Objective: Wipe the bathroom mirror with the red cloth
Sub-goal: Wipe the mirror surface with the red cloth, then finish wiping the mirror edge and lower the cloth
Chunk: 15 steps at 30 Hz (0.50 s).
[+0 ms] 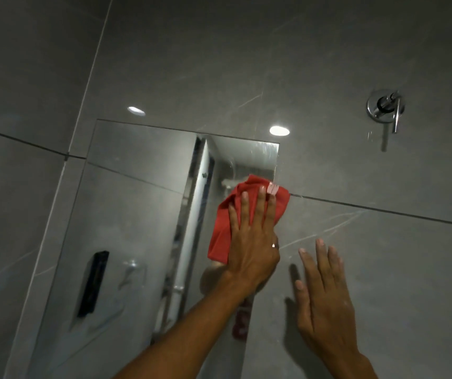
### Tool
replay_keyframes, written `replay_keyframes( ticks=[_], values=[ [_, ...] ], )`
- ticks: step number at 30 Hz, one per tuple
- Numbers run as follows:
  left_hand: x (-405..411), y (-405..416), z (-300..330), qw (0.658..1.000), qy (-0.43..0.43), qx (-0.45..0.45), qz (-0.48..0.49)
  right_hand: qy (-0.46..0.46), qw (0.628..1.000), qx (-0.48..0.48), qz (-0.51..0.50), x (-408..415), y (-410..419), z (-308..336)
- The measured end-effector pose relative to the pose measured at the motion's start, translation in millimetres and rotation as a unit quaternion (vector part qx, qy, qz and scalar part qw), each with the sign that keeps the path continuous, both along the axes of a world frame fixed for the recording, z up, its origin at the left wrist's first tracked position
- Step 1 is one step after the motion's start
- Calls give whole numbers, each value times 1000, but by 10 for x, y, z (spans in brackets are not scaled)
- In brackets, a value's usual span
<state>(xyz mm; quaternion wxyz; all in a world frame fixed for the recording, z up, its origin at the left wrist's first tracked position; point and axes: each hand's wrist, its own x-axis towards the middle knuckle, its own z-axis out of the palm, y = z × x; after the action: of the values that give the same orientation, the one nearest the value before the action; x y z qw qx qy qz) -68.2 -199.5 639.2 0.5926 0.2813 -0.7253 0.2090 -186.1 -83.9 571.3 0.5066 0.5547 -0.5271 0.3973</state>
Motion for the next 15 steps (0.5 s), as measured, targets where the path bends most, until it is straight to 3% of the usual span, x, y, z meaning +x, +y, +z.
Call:
replay_keyframes(
  ticks=[6, 10, 13, 15],
  values=[
    [107, 320, -882, 993, -49, 84, -66, -56, 993, 85, 62, 270, 262, -640],
    [337, 544, -1684, 968, -98, 183, -142, -201, 964, 123, 122, 471, 541, -1222],
    [584, 833, -2319, 905, -44, 332, -263, -354, 912, 141, 155, 604, 755, -1788],
    [689, 1033, -2609, 811, 56, 464, -352, -493, 839, 159, 168, 675, 894, -2155]
  ],
)
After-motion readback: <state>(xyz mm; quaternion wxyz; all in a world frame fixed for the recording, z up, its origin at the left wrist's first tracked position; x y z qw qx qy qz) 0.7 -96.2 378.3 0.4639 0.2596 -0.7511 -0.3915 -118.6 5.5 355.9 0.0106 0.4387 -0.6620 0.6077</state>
